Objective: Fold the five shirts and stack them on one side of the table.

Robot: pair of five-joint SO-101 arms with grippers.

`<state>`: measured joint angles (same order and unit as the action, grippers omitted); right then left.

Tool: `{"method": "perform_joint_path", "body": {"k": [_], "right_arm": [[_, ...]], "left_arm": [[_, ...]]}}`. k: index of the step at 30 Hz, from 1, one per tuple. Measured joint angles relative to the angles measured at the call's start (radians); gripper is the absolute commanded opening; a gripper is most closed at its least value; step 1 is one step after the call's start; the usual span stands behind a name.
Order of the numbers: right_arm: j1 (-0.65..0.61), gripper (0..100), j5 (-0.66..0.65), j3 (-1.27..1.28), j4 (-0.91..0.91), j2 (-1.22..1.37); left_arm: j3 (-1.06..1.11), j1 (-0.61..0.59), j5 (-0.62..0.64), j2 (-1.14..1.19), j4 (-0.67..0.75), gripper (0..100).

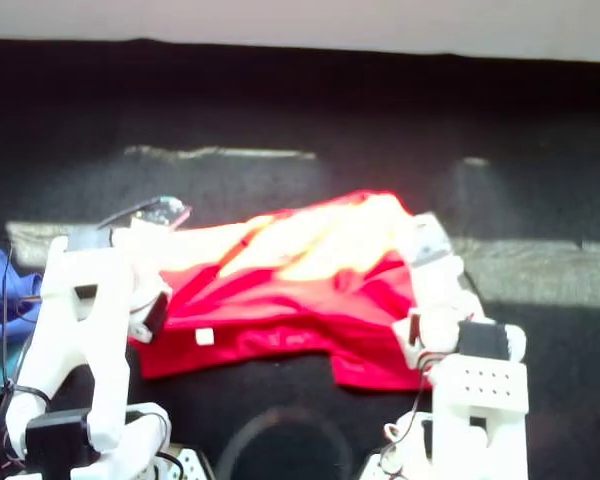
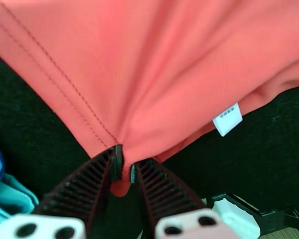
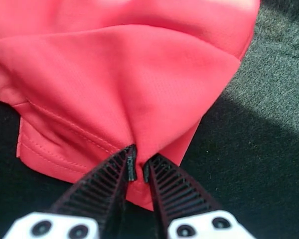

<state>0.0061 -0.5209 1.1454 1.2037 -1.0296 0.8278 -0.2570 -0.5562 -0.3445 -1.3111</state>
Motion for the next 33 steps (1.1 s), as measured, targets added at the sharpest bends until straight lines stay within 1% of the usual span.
{"method": "perform_joint_path", "body": {"k": [5,10,13,17,22,25,28,30,33], "right_arm": [[0.003,0.6,-0.049,-0.002,0.104,-0.097],[0.003,0.6,-0.058,-0.041,0.216,-0.181],[0.003,0.6,-0.058,-0.081,0.259,-0.206],[0.003,0.6,-0.058,-0.075,0.256,-0.209],[0.003,0.6,-0.058,0.052,0.180,-0.212],[0.003,0.6,-0.058,0.114,0.144,-0.212],[0.003,0.6,-0.058,0.123,0.137,-0.212],[0.003,0.6,-0.063,0.127,0.138,-0.212],[0.003,2.3,-0.115,0.127,0.170,-0.215]], "left_arm": [[0.002,0.000,0.000,0.000,0.006,1],[0.002,-0.006,0.000,0.000,0.006,1],[-0.035,-0.032,0.000,0.000,-0.025,1],[-0.054,-0.052,0.000,0.000,-0.046,1],[0.005,-0.052,0.000,0.000,-0.046,1],[0.034,-0.032,0.000,0.000,-0.046,1],[0.037,-0.018,0.000,0.000,-0.046,2],[0.037,-0.017,0.000,0.000,-0.044,5],[0.037,-0.017,0.000,0.000,-0.046,15]]}}
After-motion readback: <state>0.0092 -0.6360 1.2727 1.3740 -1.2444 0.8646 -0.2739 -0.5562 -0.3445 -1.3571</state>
